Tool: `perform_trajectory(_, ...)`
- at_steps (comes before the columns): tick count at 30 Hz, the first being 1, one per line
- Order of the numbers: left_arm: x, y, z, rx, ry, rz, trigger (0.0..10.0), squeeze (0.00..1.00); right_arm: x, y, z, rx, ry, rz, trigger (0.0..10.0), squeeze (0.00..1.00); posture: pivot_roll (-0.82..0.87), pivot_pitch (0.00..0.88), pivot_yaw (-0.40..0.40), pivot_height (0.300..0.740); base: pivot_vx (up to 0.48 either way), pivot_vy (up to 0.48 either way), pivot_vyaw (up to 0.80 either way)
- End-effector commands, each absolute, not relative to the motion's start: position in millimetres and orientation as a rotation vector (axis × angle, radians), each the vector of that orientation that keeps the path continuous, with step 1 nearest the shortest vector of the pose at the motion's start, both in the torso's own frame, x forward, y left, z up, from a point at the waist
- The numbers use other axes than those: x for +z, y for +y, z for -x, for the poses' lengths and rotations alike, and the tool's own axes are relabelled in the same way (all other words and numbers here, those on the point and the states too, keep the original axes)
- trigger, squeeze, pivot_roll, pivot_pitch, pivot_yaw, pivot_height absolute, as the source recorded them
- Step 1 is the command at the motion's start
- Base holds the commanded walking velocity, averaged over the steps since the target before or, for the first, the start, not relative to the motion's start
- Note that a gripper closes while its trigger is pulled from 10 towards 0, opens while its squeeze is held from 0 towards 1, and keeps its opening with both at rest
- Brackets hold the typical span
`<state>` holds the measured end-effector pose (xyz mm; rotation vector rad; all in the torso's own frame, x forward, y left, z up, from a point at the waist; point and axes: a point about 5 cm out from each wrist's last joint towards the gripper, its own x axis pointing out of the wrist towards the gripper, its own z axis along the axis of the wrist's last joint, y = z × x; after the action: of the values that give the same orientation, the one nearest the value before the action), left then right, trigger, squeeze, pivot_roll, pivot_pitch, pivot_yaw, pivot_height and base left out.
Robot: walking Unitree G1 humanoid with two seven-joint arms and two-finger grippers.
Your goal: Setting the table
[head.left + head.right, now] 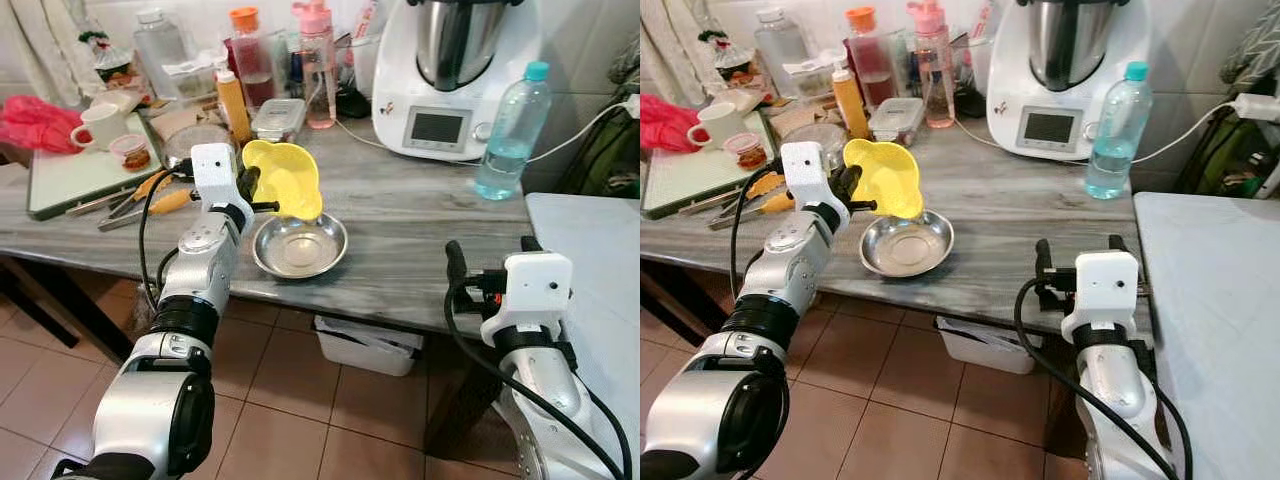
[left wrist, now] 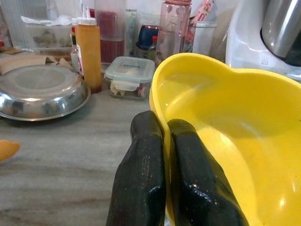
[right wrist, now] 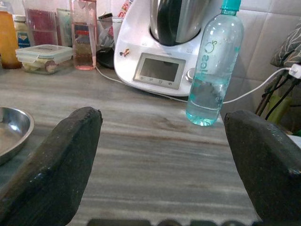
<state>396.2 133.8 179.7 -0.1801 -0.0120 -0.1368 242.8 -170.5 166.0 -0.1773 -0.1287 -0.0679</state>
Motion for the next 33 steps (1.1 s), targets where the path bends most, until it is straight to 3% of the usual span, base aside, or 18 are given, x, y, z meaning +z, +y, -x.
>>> perform_trajectory(1,181,140,-393,-0.126,-0.05,0.174,10.0,0.0,168,-171,-244,-0.078,-0.142,0.17,10.0,0.0,-0.16,0.015,0.095,0.74,0.0,0.0,0.0)
perform_trajectory(5,171,145,-383,-0.126,-0.065,0.166,10.0,0.0,165,-174,-244,-0.092,-0.132,0.154,10.0,0.0,-0.15,0.014,0.092,0.74,0.0,0.0,0.0)
perform_trajectory(7,153,156,-358,-0.132,-0.113,0.108,10.0,0.0,162,-176,-245,-0.099,-0.125,0.144,10.0,0.0,-0.13,0.013,0.081,0.74,0.0,0.0,0.0)
perform_trajectory(12,149,175,-334,-0.076,-0.174,0.052,10.0,0.0,161,-177,-248,-0.095,-0.128,0.147,10.0,0.0,-0.1,0.006,0.07,0.74,0.0,0.0,0.0)
perform_trajectory(24,144,177,-304,-0.083,-0.158,0.022,10.0,0.0,158,-177,-252,-0.094,-0.13,0.145,10.0,0.0,-0.08,0.0,0.07,0.74,0.0,0.0,0.0)
perform_trajectory(33,127,173,-292,-0.112,-0.062,0.036,10.0,0.0,154,-178,-251,-0.097,-0.118,0.143,10.0,0.0,-0.09,0.0,0.073,0.74,0.0,0.0,-0.79)
